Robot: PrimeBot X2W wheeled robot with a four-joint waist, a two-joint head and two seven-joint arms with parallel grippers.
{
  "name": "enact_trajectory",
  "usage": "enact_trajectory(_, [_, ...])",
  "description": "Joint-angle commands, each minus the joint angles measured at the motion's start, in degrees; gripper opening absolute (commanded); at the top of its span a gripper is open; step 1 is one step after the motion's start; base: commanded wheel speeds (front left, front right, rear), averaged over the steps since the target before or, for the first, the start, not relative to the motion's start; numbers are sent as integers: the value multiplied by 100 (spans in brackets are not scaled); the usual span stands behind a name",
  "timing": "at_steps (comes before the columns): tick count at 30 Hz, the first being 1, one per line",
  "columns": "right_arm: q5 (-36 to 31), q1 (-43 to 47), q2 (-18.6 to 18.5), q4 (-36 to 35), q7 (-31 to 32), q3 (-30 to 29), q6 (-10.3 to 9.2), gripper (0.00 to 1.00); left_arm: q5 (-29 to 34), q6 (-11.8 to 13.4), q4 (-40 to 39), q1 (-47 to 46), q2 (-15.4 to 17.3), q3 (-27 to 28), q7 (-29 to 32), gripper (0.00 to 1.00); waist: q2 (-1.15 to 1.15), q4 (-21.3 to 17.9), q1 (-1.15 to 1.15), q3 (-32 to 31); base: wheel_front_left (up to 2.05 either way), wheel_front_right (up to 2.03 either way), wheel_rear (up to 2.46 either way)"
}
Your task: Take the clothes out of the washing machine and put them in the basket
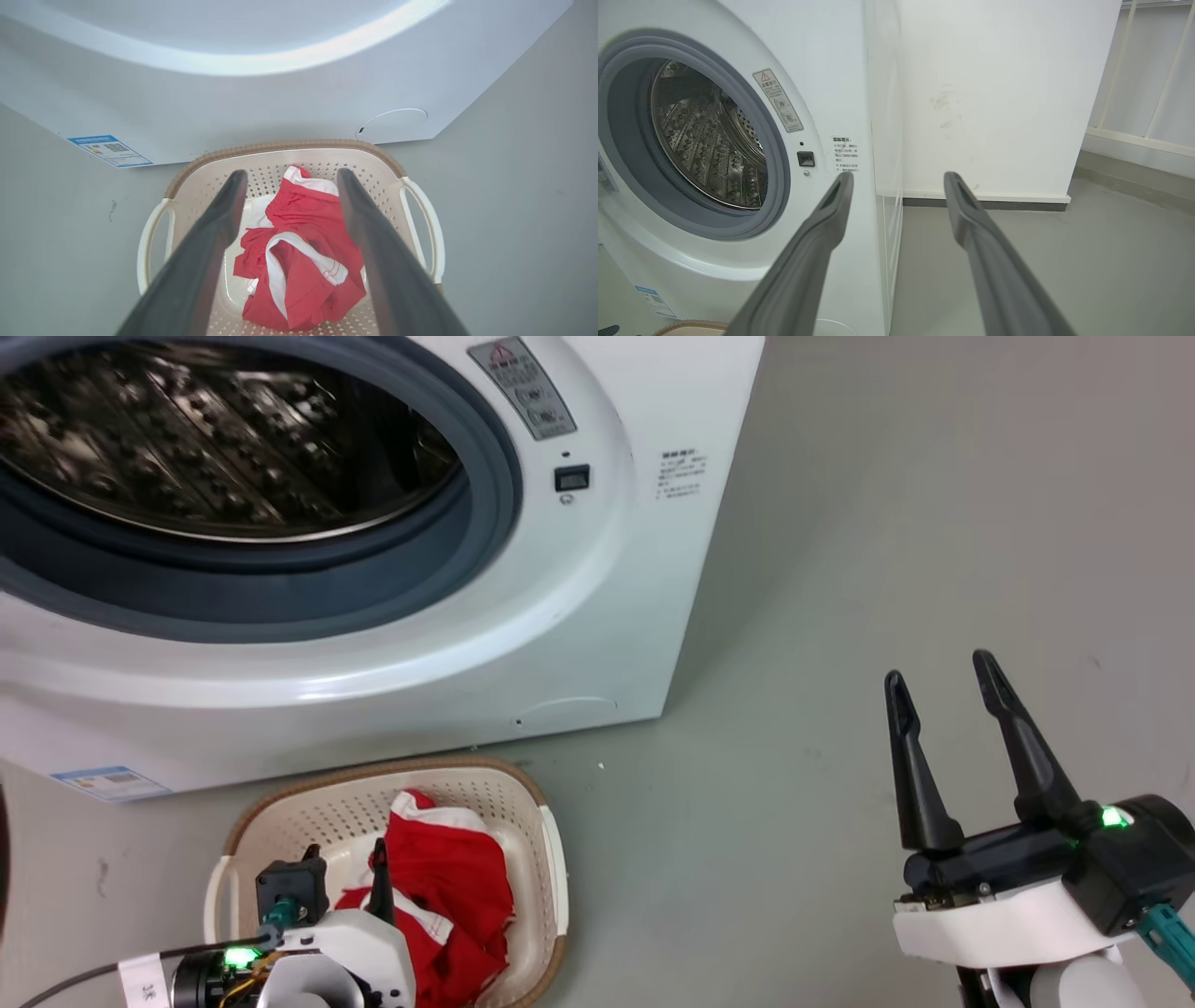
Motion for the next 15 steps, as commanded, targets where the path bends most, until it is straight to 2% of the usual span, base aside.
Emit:
enact_trajectory(1, [-26, 114, -1, 24, -11, -8, -4, 100, 84, 20, -223, 162, -73, 98, -16, 100, 0, 127, 1, -245, 0, 0, 0])
enact_trajectory(15, [-87, 689, 0, 125, -11, -203, -4, 100, 698, -66, -2090, 1211, -506, 814, -16, 100, 0, 358, 1, -1065, 0, 0, 0])
